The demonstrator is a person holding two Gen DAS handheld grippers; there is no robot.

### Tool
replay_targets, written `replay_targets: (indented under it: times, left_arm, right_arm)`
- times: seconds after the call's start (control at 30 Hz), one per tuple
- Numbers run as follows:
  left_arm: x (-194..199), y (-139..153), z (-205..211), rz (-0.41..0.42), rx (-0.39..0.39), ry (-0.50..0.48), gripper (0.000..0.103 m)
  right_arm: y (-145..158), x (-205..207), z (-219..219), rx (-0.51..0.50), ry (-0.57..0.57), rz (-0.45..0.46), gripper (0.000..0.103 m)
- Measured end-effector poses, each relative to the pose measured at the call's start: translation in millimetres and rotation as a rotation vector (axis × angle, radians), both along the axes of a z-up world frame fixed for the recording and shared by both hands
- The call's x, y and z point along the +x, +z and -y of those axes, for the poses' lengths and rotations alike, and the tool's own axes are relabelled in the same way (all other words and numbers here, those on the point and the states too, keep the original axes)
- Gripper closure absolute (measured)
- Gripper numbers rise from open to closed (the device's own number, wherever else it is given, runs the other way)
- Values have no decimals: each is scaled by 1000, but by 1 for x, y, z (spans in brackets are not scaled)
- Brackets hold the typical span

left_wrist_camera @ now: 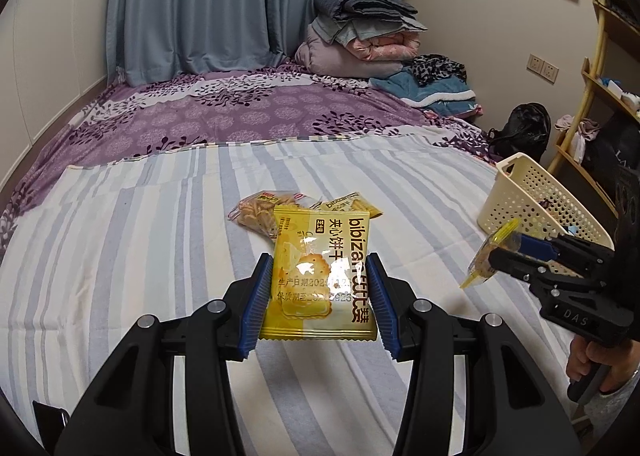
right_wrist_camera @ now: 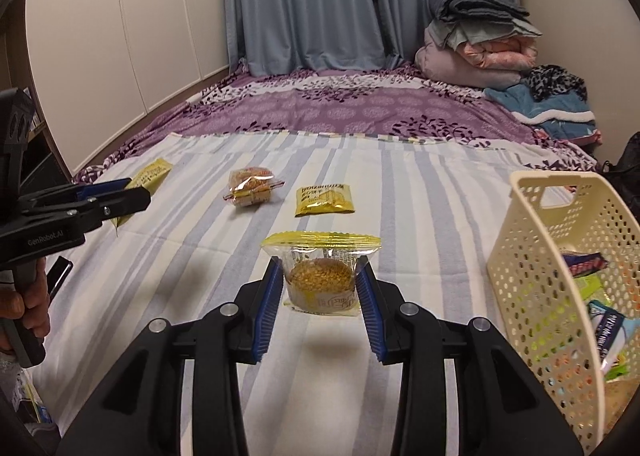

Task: Organize snacks
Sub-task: 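Carry both snacks to the basket while the right gripper releases the wrapped cake inside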

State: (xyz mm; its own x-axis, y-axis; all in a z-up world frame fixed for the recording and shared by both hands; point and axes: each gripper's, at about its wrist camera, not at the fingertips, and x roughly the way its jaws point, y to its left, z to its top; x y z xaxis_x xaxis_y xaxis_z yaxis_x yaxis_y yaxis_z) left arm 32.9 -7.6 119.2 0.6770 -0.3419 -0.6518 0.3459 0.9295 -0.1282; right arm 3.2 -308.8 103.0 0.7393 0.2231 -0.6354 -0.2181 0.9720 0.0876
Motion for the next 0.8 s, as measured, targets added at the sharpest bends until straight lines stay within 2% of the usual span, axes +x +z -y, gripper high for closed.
replay_targets:
  times: [0.4,0.8]
  left_arm:
    - [-19,25,34,50,9,-76,55]
    - [-31,38,73,77,23,-157,55]
  right_arm:
    - [39,-41,69,28,-152,110,65]
    - [40,-74,163,14,-384,127,65]
